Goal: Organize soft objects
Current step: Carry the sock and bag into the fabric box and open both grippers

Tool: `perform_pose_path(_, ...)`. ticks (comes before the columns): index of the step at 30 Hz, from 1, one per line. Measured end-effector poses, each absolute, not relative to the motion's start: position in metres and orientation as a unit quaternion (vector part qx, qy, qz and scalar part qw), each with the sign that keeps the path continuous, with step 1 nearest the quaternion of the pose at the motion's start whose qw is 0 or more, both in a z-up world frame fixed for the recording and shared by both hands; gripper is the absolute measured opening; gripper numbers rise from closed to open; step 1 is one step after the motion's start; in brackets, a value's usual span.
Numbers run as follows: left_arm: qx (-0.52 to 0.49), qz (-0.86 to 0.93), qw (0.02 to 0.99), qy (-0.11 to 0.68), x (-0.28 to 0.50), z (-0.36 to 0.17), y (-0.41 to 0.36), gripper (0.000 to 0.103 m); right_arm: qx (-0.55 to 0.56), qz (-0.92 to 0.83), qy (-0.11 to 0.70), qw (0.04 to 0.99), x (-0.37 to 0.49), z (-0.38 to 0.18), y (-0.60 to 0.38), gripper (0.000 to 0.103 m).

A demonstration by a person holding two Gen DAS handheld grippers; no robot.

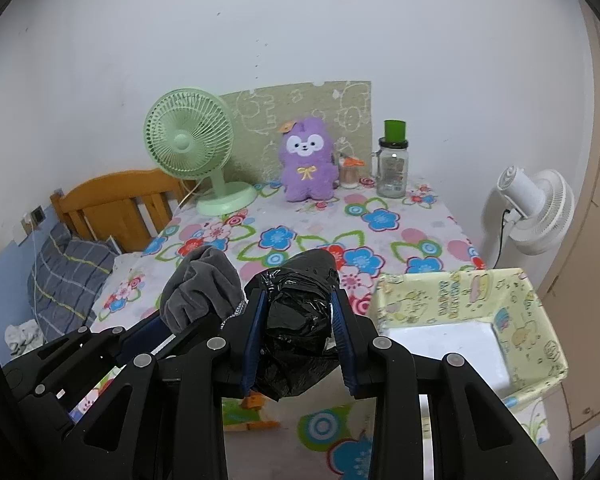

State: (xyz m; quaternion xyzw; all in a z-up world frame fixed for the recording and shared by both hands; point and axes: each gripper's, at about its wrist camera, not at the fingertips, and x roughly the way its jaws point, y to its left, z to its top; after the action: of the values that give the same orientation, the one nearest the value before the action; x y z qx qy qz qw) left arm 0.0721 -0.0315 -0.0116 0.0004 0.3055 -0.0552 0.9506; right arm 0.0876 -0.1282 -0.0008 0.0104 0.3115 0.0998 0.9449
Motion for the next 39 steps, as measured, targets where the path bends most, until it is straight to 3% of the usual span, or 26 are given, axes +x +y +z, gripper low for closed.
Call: perform_pose_path(39,0.035,-0.125,0.939,0.320,0.103,-0.023,-0.166,0.019,0.029,0.035,0.320,0.946,0.106,-0.009,-0.264,0.036)
